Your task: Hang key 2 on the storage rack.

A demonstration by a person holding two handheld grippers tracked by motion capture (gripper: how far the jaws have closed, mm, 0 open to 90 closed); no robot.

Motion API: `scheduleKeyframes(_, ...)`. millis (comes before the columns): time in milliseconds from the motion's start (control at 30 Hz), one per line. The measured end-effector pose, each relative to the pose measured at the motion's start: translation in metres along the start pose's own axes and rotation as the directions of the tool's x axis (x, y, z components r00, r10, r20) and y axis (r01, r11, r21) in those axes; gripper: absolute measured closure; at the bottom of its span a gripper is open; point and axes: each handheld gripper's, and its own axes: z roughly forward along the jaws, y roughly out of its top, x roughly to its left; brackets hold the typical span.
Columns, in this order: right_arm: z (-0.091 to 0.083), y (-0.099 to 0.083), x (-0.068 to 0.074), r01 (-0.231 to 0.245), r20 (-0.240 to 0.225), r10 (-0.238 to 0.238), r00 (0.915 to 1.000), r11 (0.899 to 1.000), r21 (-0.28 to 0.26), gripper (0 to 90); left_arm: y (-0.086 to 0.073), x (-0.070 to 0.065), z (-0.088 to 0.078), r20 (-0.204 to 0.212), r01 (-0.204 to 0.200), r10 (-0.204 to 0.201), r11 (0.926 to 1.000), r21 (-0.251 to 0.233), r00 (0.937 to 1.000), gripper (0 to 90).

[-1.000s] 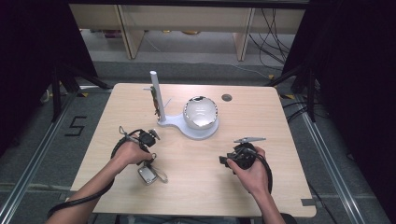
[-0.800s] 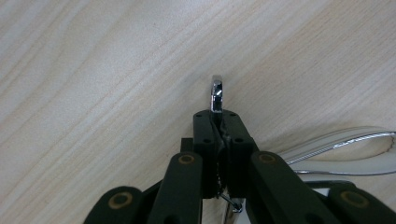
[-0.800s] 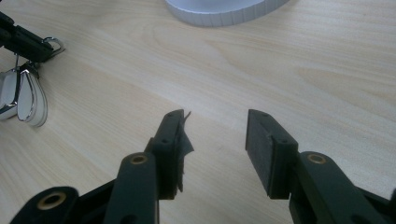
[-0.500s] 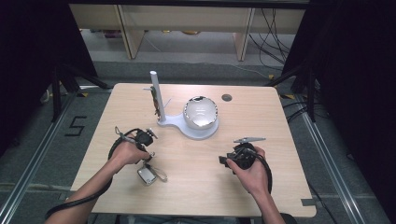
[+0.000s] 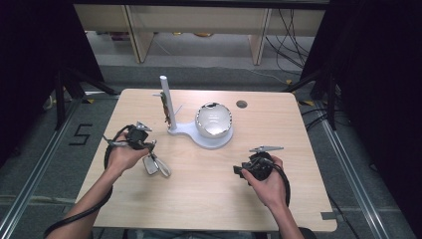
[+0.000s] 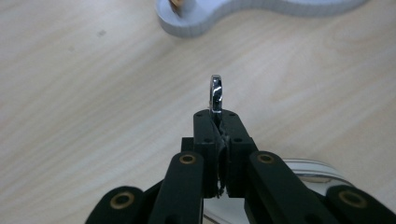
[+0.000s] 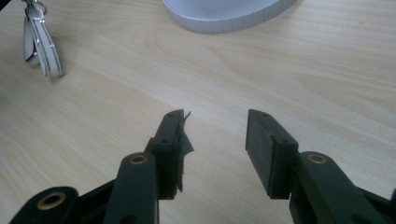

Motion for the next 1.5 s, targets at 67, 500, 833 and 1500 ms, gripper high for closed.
scheduleKeyframes(67, -0.001, 0.0, 0.001, -0.019, 0.013, 0.019, 0.9997, 1.0, 0.019, 58.0, 0.003, 0.005, -0.004, -0.013, 0.015, -0.015, 0.9997, -0.021, 0.9998, 86.5)
scheduleKeyframes(500, 0.001, 0.0, 0.001, 0.021, -0.008, -0.021, 0.9998, 1.0, -0.021, 58.1, 0.019, 0.023, -0.009, -0.12, 0.023, -0.049, 0.9763, -0.215, 0.9916, 86.5)
scheduleKeyframes(833, 0.0, 0.0, 0.001, -0.005, 0.002, 0.005, 1.0, 1.0, -0.002, 58.1, 0.03, 0.029, -0.011, -0.153, 0.051, -0.111, 0.934, -0.354, 0.982, 86.5)
scheduleKeyframes(1500, 0.0, 0.0, 0.003, -0.02, 0.002, 0.02, 0.9998, 1.0, -0.013, 58.2, 0.048, 0.037, 0.01, -0.221, -0.003, -0.114, 0.8843, -0.467, 0.9685, 86.4)
